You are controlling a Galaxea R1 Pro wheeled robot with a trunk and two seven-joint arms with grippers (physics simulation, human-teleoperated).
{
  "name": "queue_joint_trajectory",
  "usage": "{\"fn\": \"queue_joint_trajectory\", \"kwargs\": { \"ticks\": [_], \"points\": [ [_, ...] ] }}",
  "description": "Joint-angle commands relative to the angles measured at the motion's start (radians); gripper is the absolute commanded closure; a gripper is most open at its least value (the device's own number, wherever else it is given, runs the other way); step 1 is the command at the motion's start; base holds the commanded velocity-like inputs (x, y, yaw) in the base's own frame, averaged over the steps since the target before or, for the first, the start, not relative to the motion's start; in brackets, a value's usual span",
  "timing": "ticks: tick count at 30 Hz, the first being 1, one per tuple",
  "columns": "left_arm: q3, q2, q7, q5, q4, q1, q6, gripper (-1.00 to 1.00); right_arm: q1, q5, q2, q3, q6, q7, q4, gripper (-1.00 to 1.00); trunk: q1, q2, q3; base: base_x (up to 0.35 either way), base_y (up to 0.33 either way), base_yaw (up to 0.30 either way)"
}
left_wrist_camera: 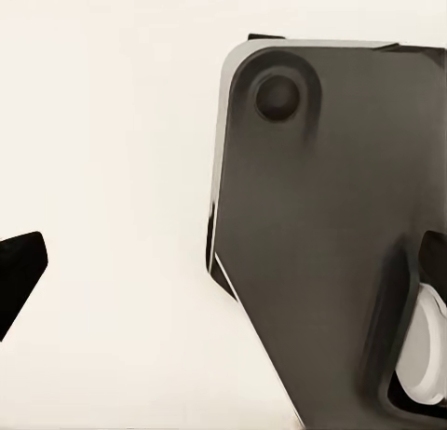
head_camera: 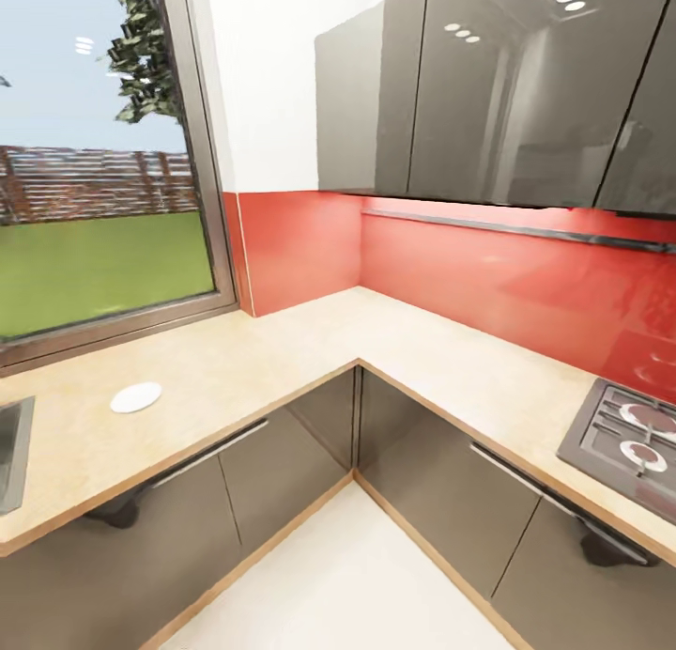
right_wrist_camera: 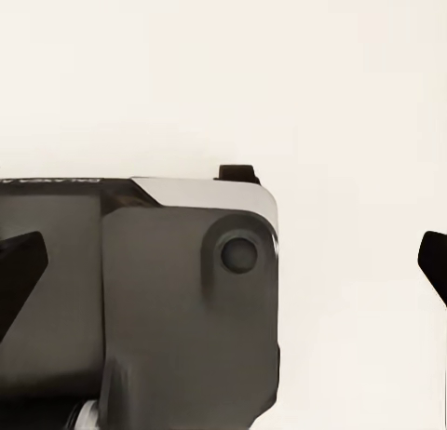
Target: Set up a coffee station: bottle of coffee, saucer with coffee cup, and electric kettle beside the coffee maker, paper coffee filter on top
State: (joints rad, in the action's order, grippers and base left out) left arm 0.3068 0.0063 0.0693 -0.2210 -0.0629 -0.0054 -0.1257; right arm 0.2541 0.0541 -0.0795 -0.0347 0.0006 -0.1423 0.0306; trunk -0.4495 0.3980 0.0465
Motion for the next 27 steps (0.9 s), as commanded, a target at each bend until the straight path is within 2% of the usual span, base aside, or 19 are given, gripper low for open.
{"fn": "queue_joint_trajectory", "kwargs": {
  "ticks": [1,27],
  "points": [
    [0.007,0.000,0.003,-0.011,0.000,-0.001,-0.003,-1.00,0.001,0.006,0.000,-0.004,0.000,-0.003,0.000,-1.00,-0.001,0.002,0.003,0.000,0.000,0.275],
    [0.007,0.000,0.003,-0.009,0.000,-0.001,-0.003,-1.00,0.001,0.006,-0.002,-0.002,-0.001,-0.003,0.000,-1.00,-0.001,0.002,0.011,0.000,0.000,0.277]
  ]
}}
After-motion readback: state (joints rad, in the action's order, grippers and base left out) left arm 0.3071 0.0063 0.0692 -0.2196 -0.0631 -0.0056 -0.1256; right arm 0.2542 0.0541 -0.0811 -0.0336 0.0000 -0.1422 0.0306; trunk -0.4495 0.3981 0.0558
